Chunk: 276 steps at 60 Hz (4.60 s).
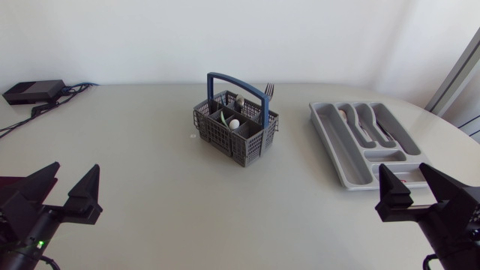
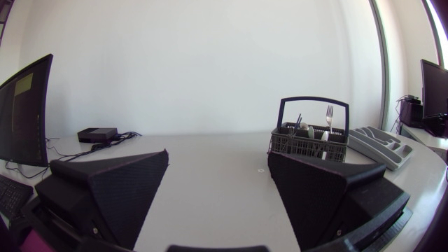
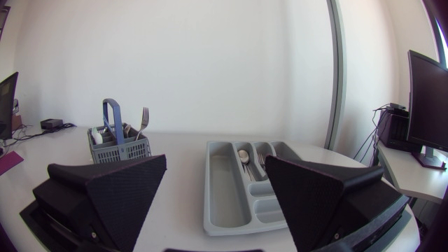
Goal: Sort the cutlery from the basket into the organizer compartments.
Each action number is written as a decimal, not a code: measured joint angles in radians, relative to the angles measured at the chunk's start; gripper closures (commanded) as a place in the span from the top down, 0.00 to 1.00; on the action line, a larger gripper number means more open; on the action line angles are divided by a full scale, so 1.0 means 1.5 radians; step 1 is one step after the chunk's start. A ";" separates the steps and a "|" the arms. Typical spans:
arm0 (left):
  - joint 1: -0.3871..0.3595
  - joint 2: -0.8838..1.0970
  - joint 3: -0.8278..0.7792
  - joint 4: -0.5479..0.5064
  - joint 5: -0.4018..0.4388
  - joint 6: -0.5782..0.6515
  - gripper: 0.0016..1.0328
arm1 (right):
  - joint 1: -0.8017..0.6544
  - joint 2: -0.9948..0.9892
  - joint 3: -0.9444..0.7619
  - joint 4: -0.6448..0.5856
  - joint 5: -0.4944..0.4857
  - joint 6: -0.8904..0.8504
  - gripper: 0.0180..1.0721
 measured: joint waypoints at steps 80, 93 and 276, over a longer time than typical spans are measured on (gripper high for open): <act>-0.018 0.613 0.382 -0.165 -0.002 0.004 0.93 | 0.208 0.725 0.359 0.023 0.030 -0.012 0.95; 0.010 0.746 0.434 -0.195 0.060 0.070 0.93 | 0.243 0.804 0.477 -0.105 0.009 -0.041 0.95; -0.099 1.266 0.759 -0.072 0.393 0.180 0.03 | 0.237 0.859 0.375 -0.012 -0.149 -0.193 0.05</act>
